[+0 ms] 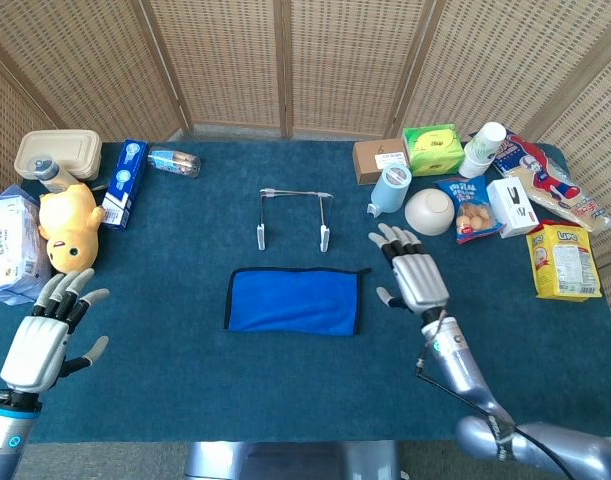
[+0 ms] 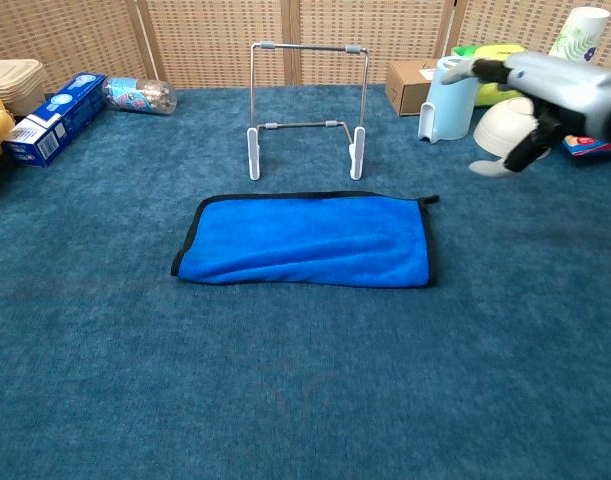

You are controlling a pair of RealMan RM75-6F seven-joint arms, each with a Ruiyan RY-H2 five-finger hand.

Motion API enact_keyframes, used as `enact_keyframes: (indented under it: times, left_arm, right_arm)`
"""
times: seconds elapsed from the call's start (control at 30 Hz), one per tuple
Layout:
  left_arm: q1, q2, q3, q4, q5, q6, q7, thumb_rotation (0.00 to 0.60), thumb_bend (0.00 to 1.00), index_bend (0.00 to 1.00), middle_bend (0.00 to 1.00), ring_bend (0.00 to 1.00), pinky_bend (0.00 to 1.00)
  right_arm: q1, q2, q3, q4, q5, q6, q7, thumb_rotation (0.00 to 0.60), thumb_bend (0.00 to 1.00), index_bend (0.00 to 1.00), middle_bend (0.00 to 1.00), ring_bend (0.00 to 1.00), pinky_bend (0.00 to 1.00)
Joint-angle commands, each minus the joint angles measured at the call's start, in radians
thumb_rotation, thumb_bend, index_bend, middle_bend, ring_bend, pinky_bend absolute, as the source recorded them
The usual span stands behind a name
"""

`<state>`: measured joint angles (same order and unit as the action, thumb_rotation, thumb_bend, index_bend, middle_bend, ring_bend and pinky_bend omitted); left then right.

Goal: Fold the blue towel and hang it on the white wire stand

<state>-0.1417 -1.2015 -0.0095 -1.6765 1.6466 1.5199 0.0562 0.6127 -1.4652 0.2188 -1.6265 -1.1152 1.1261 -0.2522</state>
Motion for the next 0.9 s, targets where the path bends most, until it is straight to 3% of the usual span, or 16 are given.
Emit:
enact_keyframes:
  times: [0.03, 0.37, 0.9]
  left_arm:
    - [-0.003, 0.008, 0.008, 0.019, 0.004, -0.012, 0.008, 0.6, 0.41, 0.23, 0.08, 0.0, 0.0]
    - [0.02, 0.012, 0.018, 0.029, -0.021, -0.008, 0.083, 0.6, 0.41, 0.24, 0.12, 0.0, 0.0]
    - [0.08, -0.007, 0.04, 0.053, -0.054, 0.027, 0.149, 0.6, 0.41, 0.26, 0.16, 0.0, 0.0]
  right_arm:
    - [-0.044, 0.058, -0.026, -0.06, -0.028, 0.038, 0.014, 0.6, 0.27, 0.08, 0.03, 0.0, 0.0]
    - [-0.142, 0.156, -0.085, -0.157, -0.088, 0.132, 0.016, 0.6, 0.27, 0.09, 0.03, 0.0, 0.0]
    - [-0.33, 0.2, -0.193, -0.148, -0.183, 0.346, -0.047, 0.6, 0.28, 0.1, 0.05, 0.0, 0.0]
